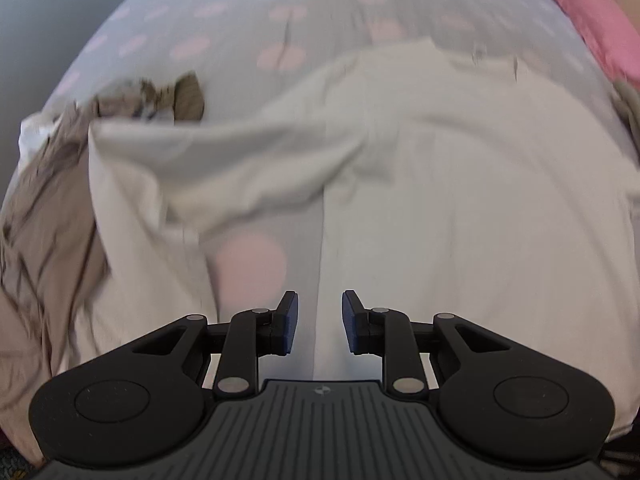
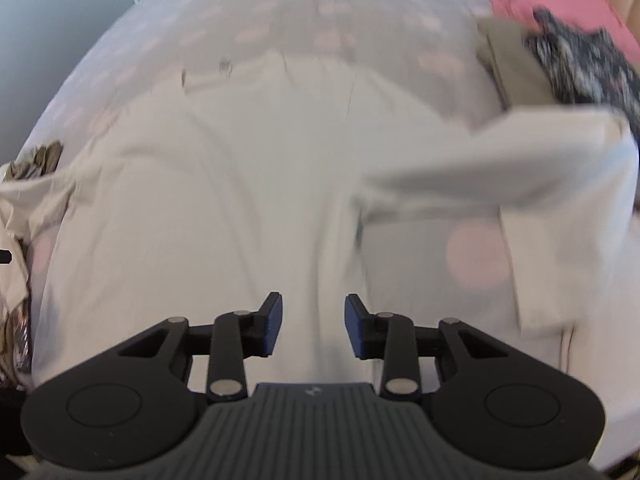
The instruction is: Fold clothes
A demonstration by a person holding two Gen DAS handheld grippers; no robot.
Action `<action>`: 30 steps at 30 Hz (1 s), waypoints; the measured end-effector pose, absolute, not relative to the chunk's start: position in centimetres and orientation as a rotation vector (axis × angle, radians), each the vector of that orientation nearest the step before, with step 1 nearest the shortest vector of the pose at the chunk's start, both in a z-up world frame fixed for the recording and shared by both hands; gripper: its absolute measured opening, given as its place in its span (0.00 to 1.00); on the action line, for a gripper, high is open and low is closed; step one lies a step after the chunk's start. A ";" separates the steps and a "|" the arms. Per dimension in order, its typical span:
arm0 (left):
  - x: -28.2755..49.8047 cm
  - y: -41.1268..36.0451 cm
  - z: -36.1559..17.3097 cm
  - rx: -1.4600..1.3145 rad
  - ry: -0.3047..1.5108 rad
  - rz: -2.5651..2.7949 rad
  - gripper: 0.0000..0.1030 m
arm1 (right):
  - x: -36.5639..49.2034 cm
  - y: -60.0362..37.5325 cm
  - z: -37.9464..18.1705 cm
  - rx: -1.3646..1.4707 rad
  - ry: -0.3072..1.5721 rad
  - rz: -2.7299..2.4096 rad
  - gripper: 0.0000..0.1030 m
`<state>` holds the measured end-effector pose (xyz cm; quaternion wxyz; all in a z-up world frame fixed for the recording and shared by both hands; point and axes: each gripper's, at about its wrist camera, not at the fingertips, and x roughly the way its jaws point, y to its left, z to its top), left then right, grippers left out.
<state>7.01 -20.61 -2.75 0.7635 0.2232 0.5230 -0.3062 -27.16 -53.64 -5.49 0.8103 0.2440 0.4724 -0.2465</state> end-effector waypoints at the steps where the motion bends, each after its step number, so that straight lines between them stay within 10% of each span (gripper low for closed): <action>1: 8.0 -21.4 -2.6 0.473 1.119 -0.670 0.21 | -26.4 -54.6 -5.3 0.495 0.989 -0.530 0.36; 26: 25.8 -37.1 -15.3 0.419 0.961 -0.816 0.22 | -9.0 -76.1 -14.8 0.451 0.892 -0.544 0.35; 30: 25.6 -36.2 -15.3 0.357 0.942 -0.841 0.15 | -8.3 -75.9 -16.6 0.452 0.907 -0.507 0.08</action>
